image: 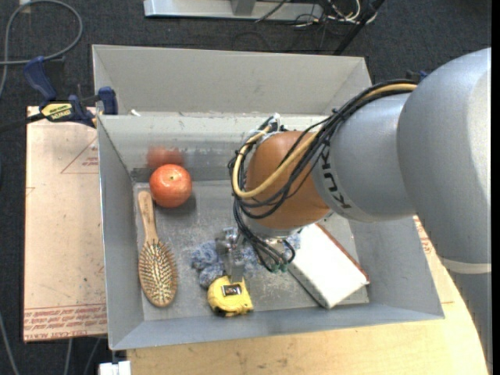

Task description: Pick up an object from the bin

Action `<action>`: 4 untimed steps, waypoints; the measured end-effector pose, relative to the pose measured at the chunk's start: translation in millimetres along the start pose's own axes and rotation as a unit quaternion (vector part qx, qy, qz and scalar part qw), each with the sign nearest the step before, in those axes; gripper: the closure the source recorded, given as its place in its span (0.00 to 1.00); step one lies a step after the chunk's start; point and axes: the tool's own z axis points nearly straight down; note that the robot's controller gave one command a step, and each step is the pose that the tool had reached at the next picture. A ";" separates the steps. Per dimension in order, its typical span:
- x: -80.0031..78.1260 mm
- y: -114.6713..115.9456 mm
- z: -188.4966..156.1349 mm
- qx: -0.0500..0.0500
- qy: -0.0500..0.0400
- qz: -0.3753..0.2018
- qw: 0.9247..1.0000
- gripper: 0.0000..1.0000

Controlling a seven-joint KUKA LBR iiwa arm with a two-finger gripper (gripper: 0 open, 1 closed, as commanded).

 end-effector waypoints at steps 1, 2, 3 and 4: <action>0.0 0.0 0.0 0.000 0.000 0.000 1.000 1.00; -2.3 4.5 -35.9 0.001 0.006 0.007 1.000 1.00; -16.9 14.0 -115.4 -0.001 -0.002 -0.011 1.000 0.00; -16.8 13.9 -115.3 -0.001 -0.002 -0.011 1.000 0.00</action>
Offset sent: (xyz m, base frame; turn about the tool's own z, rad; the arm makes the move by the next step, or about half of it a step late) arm 0.0082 0.0114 0.0806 0.0315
